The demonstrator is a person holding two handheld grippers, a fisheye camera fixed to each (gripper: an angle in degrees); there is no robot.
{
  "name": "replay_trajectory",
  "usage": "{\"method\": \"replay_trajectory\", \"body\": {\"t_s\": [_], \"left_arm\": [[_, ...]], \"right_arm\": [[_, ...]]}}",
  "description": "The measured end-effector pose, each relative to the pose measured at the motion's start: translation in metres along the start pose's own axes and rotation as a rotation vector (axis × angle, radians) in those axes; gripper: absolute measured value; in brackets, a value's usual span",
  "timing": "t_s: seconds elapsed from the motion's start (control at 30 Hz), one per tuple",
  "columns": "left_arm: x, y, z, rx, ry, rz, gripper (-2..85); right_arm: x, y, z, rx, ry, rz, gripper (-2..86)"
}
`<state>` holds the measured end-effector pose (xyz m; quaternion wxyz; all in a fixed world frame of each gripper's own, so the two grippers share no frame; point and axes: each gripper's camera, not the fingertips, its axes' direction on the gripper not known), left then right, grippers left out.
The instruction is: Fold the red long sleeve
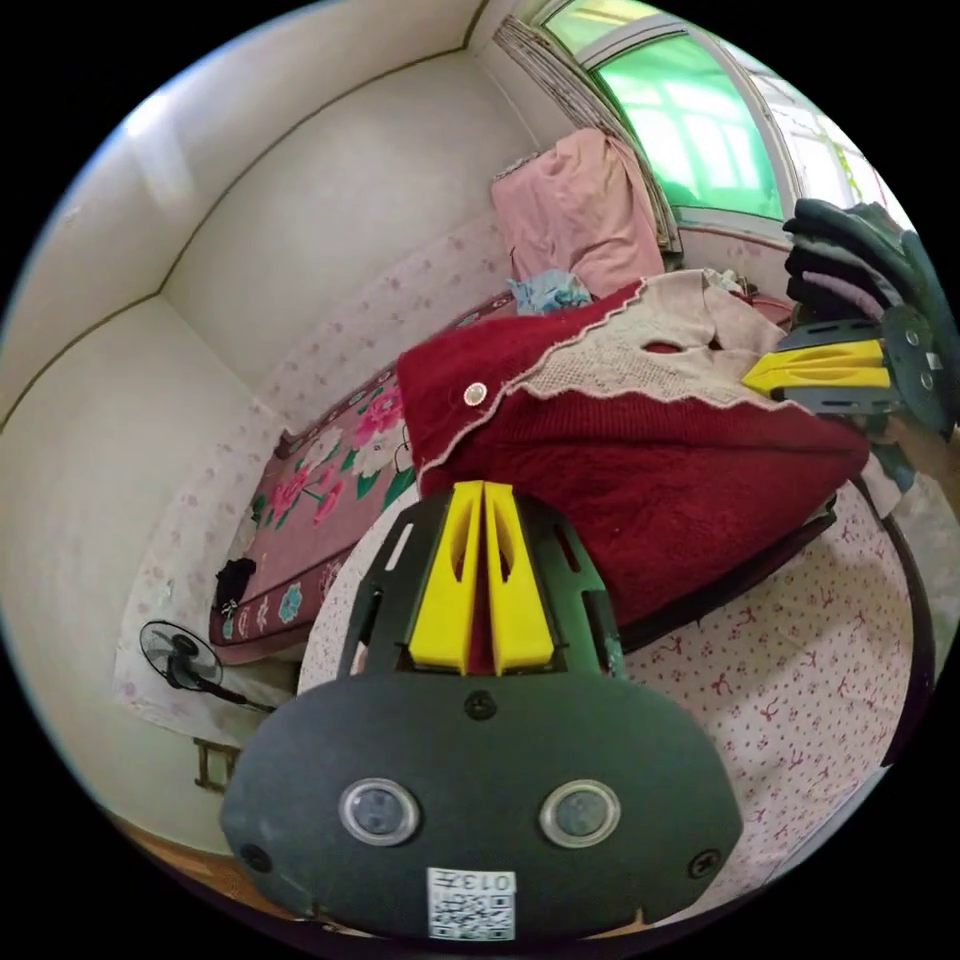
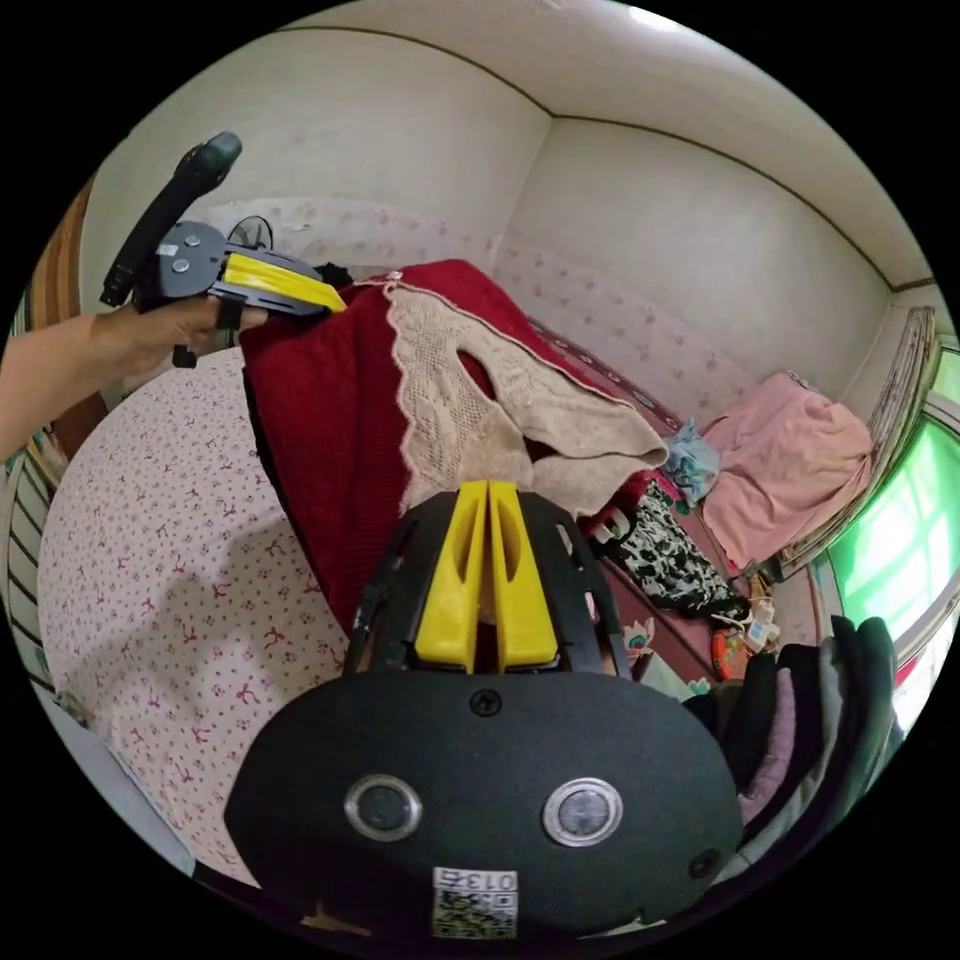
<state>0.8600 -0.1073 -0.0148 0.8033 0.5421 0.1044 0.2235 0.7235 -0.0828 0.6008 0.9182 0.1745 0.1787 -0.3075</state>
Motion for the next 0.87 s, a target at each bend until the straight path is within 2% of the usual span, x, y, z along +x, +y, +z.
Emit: {"method": "replay_trajectory", "body": {"t_s": [0.13, 0.2, 0.3, 0.43, 0.53, 0.63, 0.87], "left_arm": [[0.021, 0.019, -0.061, 0.195, 0.078, -0.029, -0.3], [0.061, 0.05, -0.09, 0.206, 0.161, 0.027, -0.3], [0.118, 0.109, -0.121, 0.178, 0.346, 0.026, -0.3], [0.183, 0.173, -0.155, 0.096, 0.484, 0.048, -0.3], [0.211, 0.206, -0.184, 0.05, 0.575, 0.077, -0.2], [0.22, 0.215, -0.206, 0.07, 0.545, 0.15, -0.2], [0.214, 0.191, -0.212, 0.068, 0.657, 0.03, -0.1]], "right_arm": [[-0.024, 0.056, -0.102, 0.366, 0.141, 0.054, -0.1], [-0.045, 0.086, -0.131, 0.387, 0.125, 0.056, -0.1], [-0.087, 0.148, -0.158, 0.303, 0.048, 0.101, -0.2], [-0.152, 0.242, -0.182, 0.05, -0.01, 0.185, -0.2], [-0.183, 0.296, -0.212, -0.072, -0.072, 0.23, -0.1], [-0.193, 0.336, -0.246, -0.099, -0.084, 0.261, -0.1], [-0.171, 0.403, -0.302, -0.072, 0.036, 0.374, 0.1]]}}
